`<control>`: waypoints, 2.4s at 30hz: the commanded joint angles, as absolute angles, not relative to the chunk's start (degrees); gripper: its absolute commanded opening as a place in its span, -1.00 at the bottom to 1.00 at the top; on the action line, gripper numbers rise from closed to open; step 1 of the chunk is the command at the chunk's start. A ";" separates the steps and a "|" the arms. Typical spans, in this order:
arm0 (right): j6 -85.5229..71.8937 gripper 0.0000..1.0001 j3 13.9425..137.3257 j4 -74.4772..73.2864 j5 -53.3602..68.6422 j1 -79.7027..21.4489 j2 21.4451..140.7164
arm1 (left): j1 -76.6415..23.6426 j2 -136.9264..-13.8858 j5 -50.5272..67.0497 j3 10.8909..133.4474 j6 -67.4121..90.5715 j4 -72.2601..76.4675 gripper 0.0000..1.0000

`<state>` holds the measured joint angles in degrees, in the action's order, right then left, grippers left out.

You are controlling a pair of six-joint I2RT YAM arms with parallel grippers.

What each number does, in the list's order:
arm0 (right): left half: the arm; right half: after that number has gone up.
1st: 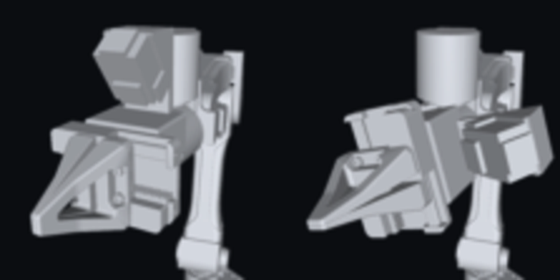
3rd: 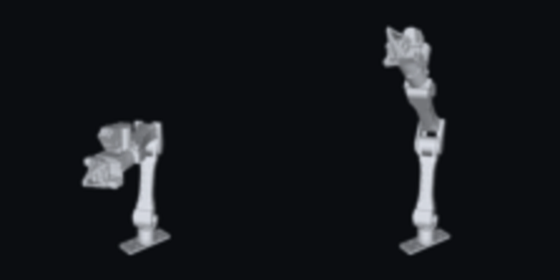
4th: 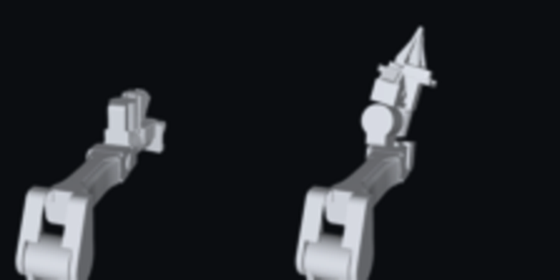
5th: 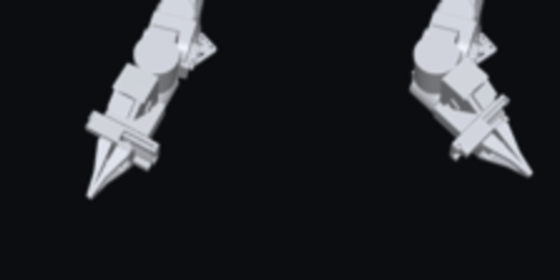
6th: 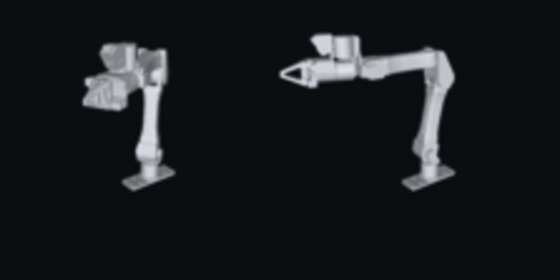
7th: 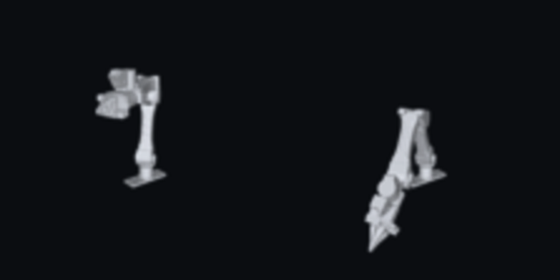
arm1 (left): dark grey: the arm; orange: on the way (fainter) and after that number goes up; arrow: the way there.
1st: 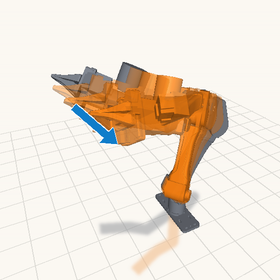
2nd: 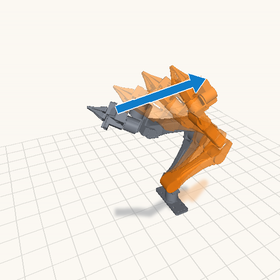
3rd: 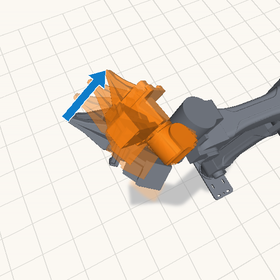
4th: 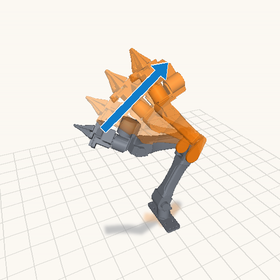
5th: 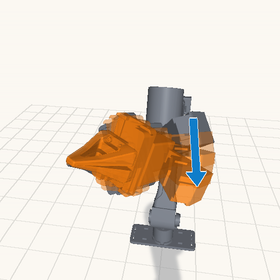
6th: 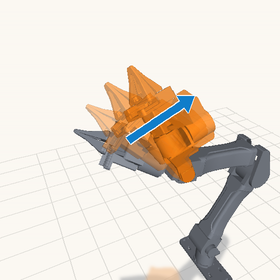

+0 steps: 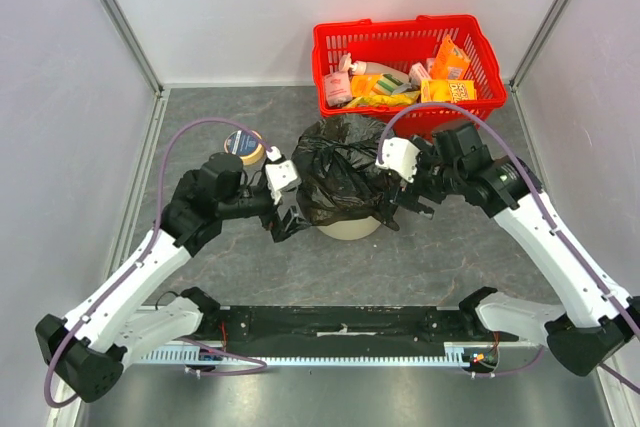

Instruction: Put the trash bags into the trash bin

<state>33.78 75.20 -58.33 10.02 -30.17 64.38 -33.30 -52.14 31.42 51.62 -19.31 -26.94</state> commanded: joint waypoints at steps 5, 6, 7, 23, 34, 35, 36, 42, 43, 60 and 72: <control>46.57 0.89 77.87 -59.86 10.10 -21.72 68.28 | -37.53 -56.33 22.42 49.31 -8.62 -17.06 0.99; 47.71 0.89 78.05 -59.59 11.67 -20.14 68.99 | -37.62 -56.86 22.15 49.13 -8.18 -16.27 0.99; 48.33 0.89 78.13 -59.15 13.86 -19.00 69.86 | -37.79 -57.39 21.45 49.04 -7.83 -15.65 0.99; 57.74 0.89 74.44 -50.19 38.13 -7.21 81.38 | -37.88 -59.86 19.69 43.33 -13.35 -9.93 -0.97; 60.55 0.72 79.19 -49.40 47.63 -6.86 93.25 | -37.88 -60.47 20.48 41.40 -20.74 -12.66 -0.97; 60.64 0.66 79.10 -49.57 48.42 -6.77 93.69 | -37.88 -60.56 20.22 41.31 -21.18 -12.83 -0.96; 60.82 0.56 79.10 -49.57 49.12 -6.85 94.04 | -37.88 -60.73 20.04 41.22 -21.53 -13.01 -0.97; 61.87 -0.39 77.44 -51.24 52.73 -6.86 93.52 | -37.97 -61.17 16.88 40.96 -23.99 -13.27 -0.96; 61.96 -0.53 77.08 -51.59 52.82 -6.86 93.25 | -37.88 -60.91 16.00 40.78 -24.26 -13.01 -0.97; 62.40 -1.00 64.78 -51.68 51.51 -6.15 85.08 | -35.95 -57.30 11.60 33.58 -28.12 -5.54 -0.97; 59.77 -1.00 61.26 -48.25 50.10 -3.87 83.76 | -34.28 -58.80 11.78 29.09 -29.97 5.27 -0.97</control>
<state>60.84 61.82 -50.00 50.04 -4.12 86.24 -35.24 -58.37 12.10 29.56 -28.03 -0.89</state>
